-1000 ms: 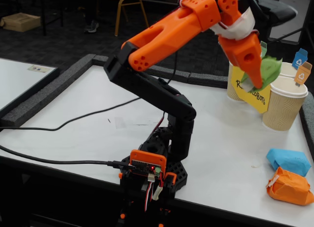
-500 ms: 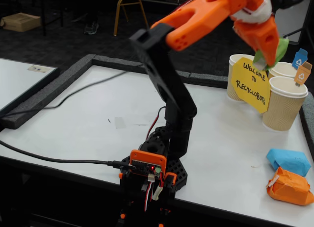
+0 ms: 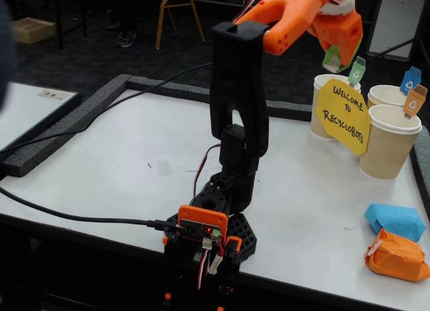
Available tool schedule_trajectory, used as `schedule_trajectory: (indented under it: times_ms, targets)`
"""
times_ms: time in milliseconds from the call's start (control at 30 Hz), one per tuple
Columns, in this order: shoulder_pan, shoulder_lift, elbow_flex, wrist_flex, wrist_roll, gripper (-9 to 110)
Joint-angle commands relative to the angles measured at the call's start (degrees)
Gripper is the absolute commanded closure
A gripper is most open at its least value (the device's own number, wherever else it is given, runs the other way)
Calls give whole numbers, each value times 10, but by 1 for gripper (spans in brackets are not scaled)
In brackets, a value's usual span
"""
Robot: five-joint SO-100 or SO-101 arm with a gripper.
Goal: Sort rubbish by color.
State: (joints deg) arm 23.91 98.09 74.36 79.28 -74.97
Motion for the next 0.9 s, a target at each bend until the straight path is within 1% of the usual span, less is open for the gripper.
schedule_trajectory:
  times_ms: [0, 267, 367, 633, 867]
  targets:
    - [-17, -26, -111, -40, 2, 101]
    - [-38, -157, -227, -51, 2, 101]
    - [-41, -191, -247, -82, 2, 101]
    - [-36, -211, -252, -164, 2, 101]
    - [-35, -210, -283, -163, 2, 101]
